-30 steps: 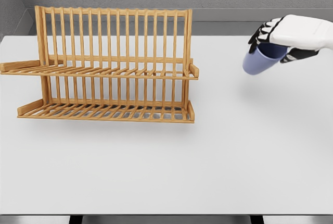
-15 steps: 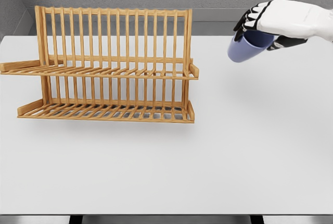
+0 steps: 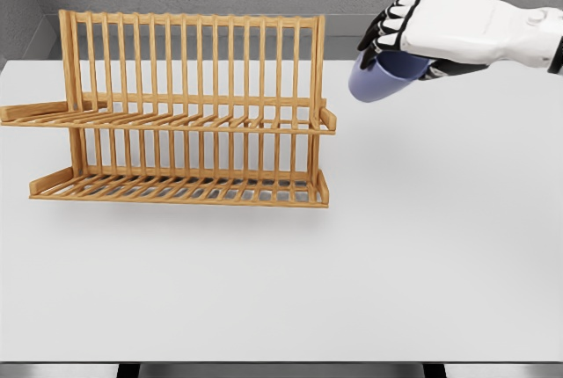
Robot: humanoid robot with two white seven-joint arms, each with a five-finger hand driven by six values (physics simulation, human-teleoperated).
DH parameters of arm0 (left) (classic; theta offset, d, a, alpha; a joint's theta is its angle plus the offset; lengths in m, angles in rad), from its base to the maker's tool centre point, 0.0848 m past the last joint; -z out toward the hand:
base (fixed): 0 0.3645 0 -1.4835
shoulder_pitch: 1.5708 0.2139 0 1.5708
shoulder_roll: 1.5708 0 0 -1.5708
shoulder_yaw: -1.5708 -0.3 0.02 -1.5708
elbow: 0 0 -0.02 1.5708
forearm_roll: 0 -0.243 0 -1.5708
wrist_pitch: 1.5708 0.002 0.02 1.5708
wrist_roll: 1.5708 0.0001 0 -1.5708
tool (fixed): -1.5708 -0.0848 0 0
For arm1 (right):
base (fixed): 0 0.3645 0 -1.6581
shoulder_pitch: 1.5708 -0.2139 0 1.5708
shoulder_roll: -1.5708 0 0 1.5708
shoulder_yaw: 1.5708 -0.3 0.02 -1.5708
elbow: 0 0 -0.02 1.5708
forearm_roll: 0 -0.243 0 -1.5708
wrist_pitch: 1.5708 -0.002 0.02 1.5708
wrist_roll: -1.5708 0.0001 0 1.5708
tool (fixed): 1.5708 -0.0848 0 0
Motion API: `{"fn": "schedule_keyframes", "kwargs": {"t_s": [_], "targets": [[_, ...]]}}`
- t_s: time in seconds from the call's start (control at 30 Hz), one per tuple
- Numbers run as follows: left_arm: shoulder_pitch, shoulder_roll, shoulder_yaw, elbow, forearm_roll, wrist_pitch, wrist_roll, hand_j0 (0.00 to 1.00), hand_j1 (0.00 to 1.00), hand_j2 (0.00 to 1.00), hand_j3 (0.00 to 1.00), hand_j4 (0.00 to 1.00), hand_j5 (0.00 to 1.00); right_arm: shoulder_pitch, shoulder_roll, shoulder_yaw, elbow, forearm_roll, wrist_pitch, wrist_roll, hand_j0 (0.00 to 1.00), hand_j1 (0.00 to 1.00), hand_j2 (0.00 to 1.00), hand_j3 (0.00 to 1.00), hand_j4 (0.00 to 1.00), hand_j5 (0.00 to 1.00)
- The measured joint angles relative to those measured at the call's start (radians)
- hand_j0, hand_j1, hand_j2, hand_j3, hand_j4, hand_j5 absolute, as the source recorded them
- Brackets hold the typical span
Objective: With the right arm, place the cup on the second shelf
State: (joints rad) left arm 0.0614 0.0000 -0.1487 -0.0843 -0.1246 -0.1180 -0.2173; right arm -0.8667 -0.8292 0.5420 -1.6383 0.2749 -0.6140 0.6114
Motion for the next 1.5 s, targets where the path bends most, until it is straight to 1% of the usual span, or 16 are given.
{"fn": "schedule_keyframes", "kwargs": {"t_s": [0.3, 0.47, 0.73, 1.0, 1.3, 1.33, 1.37, 1.4, 1.47, 1.5], "targets": [[0.0, 0.0, 0.0, 0.0, 0.0, 0.0, 0.0, 1.0, 1.0, 1.0, 1.0, 1.0, 1.0, -0.031, 0.045, 0.004, -0.002, 0.003, 0.0, 0.0, 0.68, 0.68, 0.68, 0.68, 0.68, 0.68], [0.0, 0.0, 0.0, 0.0, 0.0, 0.0, 0.0, 1.0, 1.0, 1.0, 1.0, 1.0, 1.0, -0.032, 0.076, 0.008, -0.007, 0.004, 0.0, 0.0, 0.68, 0.68, 0.68, 0.68, 0.68, 0.68], [0.0, 0.0, 0.0, 0.0, 0.0, 0.0, 0.0, 1.0, 1.0, 1.0, 1.0, 1.0, 1.0, -0.041, 0.121, 0.032, -0.046, 0.003, 0.0, 0.0, 0.68, 0.68, 0.68, 0.68, 0.68, 0.68], [0.0, 0.0, 0.0, 0.0, 0.0, 0.0, 0.0, 1.0, 1.0, 1.0, 1.0, 1.0, 1.0, -0.048, 0.145, 0.067, -0.067, 0.005, 0.0, 0.0, 0.68, 0.68, 0.68, 0.68, 0.68, 0.68], [0.0, 0.0, 0.0, 0.0, 0.0, 0.0, 0.0, 1.0, 1.0, 1.0, 1.0, 1.0, 1.0, -0.048, 0.159, 0.123, -0.065, 0.014, 0.001, -0.001, 0.69, 0.69, 0.69, 0.69, 0.69, 0.69], [0.0, 0.0, 0.0, 0.0, 0.0, 0.0, 0.0, 1.0, 1.0, 1.0, 1.0, 1.0, 1.0, -0.048, 0.16, 0.13, -0.064, 0.015, 0.001, -0.001, 0.7, 0.7, 0.7, 0.7, 0.7, 0.7], [0.0, 0.0, 0.0, 0.0, 0.0, 0.0, 0.0, 1.0, 1.0, 1.0, 1.0, 1.0, 1.0, -0.048, 0.161, 0.136, -0.063, 0.015, 0.001, -0.001, 0.98, 0.98, 0.98, 0.98, 0.98, 0.98], [0.0, 0.0, 0.0, 0.0, 0.0, 0.0, 0.0, 1.0, 1.0, 1.0, 1.0, 1.0, 1.0, -0.046, 0.162, 0.14, -0.062, 0.015, 0.001, -0.001, 1.0, 1.0, 1.0, 1.0, 1.0, 1.0], [0.0, 0.0, 0.0, 0.0, 0.0, 0.0, 0.0, 1.0, 1.0, 1.0, 1.0, 1.0, 1.0, -0.051, 0.163, 0.142, -0.061, 0.015, 0.0, 0.0, 1.0, 1.0, 1.0, 1.0, 1.0, 1.0], [0.0, 0.0, 0.0, 0.0, 0.0, 0.0, 0.0, 1.0, 1.0, 1.0, 1.0, 1.0, 1.0, -0.074, 0.163, 0.141, -0.06, 0.015, 0.001, 0.0, 1.0, 1.0, 1.0, 1.0, 1.0, 1.0]]}}
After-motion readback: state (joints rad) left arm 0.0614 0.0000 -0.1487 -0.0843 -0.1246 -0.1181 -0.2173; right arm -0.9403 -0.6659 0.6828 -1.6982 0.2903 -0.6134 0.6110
